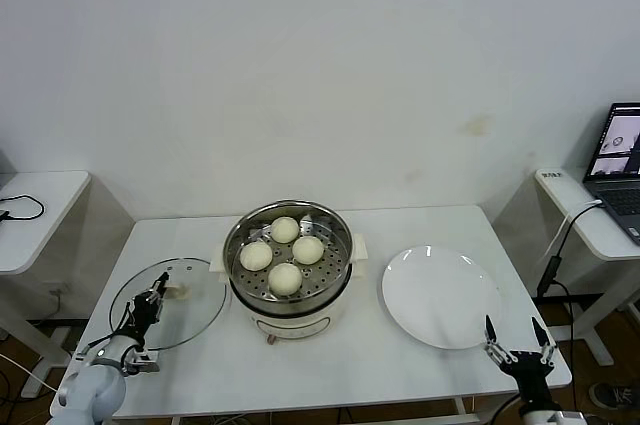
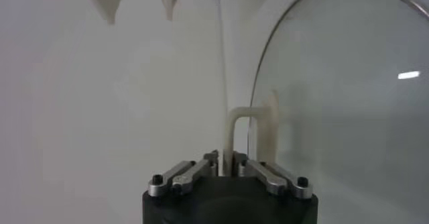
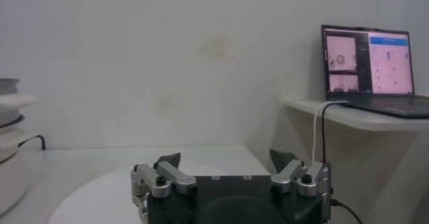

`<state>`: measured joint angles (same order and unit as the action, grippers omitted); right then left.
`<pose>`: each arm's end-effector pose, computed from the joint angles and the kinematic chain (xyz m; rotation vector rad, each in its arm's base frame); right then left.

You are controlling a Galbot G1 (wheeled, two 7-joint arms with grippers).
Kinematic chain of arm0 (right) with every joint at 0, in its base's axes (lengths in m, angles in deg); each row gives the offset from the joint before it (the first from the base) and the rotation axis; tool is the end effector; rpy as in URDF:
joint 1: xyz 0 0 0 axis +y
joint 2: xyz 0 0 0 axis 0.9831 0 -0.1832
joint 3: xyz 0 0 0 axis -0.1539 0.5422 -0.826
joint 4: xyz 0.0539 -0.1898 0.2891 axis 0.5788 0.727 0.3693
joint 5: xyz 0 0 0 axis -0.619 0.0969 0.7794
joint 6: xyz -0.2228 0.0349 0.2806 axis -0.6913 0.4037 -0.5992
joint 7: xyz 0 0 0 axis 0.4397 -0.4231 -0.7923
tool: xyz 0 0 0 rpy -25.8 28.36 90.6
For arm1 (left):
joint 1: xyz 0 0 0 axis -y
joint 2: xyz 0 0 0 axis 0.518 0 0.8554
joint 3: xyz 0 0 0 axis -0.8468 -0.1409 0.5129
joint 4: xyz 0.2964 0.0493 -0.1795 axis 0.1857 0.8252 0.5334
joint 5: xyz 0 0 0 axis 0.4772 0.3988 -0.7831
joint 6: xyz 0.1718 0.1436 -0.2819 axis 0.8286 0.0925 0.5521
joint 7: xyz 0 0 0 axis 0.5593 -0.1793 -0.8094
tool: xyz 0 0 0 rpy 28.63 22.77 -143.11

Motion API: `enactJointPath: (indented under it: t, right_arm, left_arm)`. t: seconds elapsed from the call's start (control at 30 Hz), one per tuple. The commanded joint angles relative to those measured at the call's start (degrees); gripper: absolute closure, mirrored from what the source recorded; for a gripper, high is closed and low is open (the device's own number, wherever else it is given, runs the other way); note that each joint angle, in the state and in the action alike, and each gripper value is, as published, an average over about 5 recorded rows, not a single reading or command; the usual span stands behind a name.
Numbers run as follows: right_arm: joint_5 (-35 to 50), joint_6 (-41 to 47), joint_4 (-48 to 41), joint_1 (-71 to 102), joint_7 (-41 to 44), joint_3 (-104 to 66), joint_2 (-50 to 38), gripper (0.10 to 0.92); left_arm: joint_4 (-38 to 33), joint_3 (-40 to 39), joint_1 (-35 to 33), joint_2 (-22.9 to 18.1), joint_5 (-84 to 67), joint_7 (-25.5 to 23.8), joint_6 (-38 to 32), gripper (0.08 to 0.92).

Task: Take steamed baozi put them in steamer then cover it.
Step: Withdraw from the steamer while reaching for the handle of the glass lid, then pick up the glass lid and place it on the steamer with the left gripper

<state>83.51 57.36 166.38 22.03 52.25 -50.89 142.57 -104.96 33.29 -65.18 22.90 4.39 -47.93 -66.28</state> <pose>0.1435 -0.1425 -0.3759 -0.1765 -3.0916 0.0491 0.3022 0.2286 -0.4194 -0.1974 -2.1453 -2.2211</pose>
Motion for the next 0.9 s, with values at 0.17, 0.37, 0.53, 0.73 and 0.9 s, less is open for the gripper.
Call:
enactJointPath:
  t: [0.17, 0.37, 0.53, 0.73, 0.9]
  right_arm:
    - [-1.23, -0.04, 1.29, 0.32, 0.11, 1.47, -1.1, 0.203]
    - [-1.95, -0.22, 1.62, 0.2, 0.18, 2.56, -2.57, 0.202]
    - [-2.05, -0.22, 1.69, -0.2, 0.22, 3.07, -3.54, 0.203]
    - [-2.74, -0.22, 1.73, -0.38, 0.45, 3.41, -4.07, 0.203]
    - [-4.27, -0.48, 2.06, -0.06, 0.46, 3.3, -3.43, 0.203]
  left_arm:
    - [-15.75, 7.25, -10.05, -1.85, -0.15, 1.4, 8.61, 0.868]
    - [-26.24, 12.16, -16.14, -2.58, 1.19, -5.72, 16.37, 0.868]
    - [-32.69, 15.64, -17.7, -1.76, -2.39, -10.38, 19.49, 0.868]
    - [-40.93, 15.88, -17.37, 0.51, -7.92, -15.16, 23.28, 0.868]
    - [-46.99, 11.03, -16.42, 3.64, -12.93, -17.45, 26.43, 0.868]
